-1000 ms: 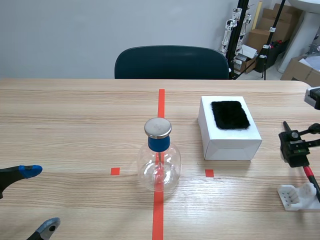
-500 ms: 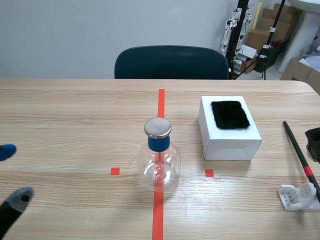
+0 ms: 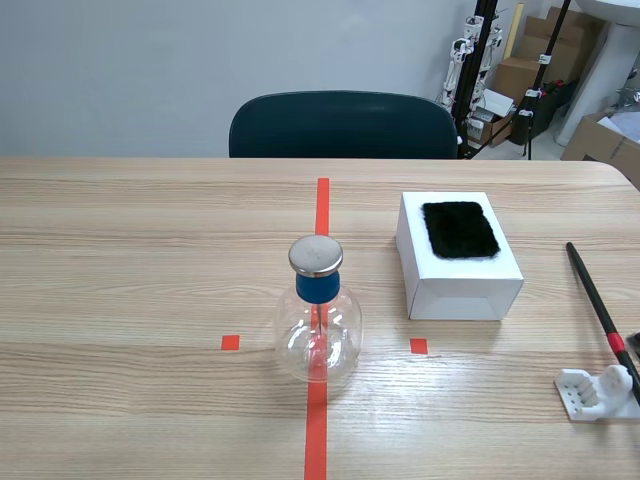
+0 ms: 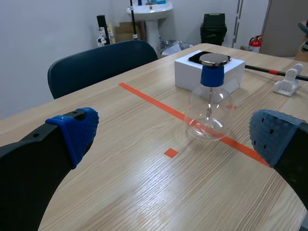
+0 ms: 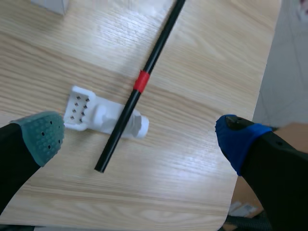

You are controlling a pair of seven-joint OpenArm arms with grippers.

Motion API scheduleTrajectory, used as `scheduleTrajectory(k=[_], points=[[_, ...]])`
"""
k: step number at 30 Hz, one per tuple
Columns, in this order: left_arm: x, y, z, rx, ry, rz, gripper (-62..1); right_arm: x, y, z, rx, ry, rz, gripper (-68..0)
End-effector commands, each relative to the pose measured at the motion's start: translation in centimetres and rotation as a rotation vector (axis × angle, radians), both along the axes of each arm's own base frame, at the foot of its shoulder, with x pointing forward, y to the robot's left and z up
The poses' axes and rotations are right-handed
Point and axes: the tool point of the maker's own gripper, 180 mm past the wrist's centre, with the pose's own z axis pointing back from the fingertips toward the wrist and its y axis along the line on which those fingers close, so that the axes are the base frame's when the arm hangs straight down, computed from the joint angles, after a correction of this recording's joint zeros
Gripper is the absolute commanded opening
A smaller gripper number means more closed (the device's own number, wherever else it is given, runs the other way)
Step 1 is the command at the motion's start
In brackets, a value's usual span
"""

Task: Do the electroscope experiment. return to the home posture

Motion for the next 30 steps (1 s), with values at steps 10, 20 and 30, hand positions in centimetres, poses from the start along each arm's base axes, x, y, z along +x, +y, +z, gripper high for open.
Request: scheduleTrajectory(k=[10,20,30], points=[[-2.2,-4.8,2.3,0.016,-0.04,0.053,1.4,-2.3,8.7,2.1,0.156,-0.245,0.412,-2.0],[-4.4,-8.9,5.6,-0.027,-0.018,-0.023,1.4,-5.3,15.8,5.2,0.478,-0.315,0.732,-2.0],[-4.5,-9.9,4.5,0.049,0.056,-0.041,1.4,-8.0,17.2,5.2,0.593,-0.309,0.74,-2.0]])
